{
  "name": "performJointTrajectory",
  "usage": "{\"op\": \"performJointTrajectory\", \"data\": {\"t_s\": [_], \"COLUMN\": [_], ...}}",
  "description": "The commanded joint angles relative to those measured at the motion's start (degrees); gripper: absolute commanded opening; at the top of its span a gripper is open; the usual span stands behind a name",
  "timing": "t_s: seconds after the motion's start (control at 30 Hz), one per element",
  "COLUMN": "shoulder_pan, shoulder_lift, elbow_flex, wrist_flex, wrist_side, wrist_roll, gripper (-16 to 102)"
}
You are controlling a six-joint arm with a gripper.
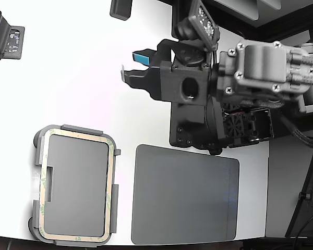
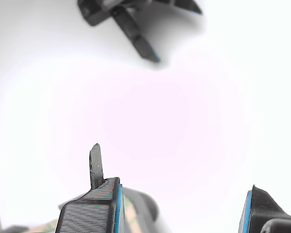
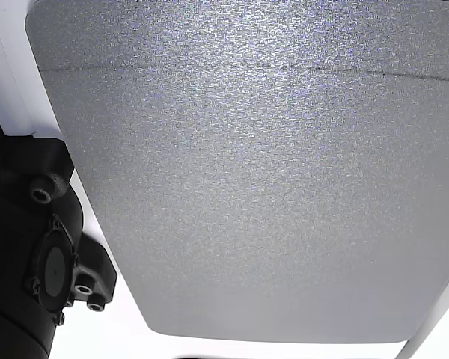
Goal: Grab top frame and put it into gray box.
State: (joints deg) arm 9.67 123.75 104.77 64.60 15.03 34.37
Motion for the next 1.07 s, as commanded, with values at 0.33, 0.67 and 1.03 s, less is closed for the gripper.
{"op": "performJointTrajectory", "data": {"t_s": [0.33, 0.67, 1.03], "shoulder_pan": [-12.2, -11.9, -11.9], "shoulder_lift": [38.6, 45.5, 45.5], "elbow_flex": [39.6, 46.4, 46.4], "wrist_flex": [-10.1, -9.2, -9.2], "wrist_side": [-10.3, -9.3, -9.3], "wrist_roll": [-27.5, -27.5, -27.5], "gripper": [100, 100, 100]}}
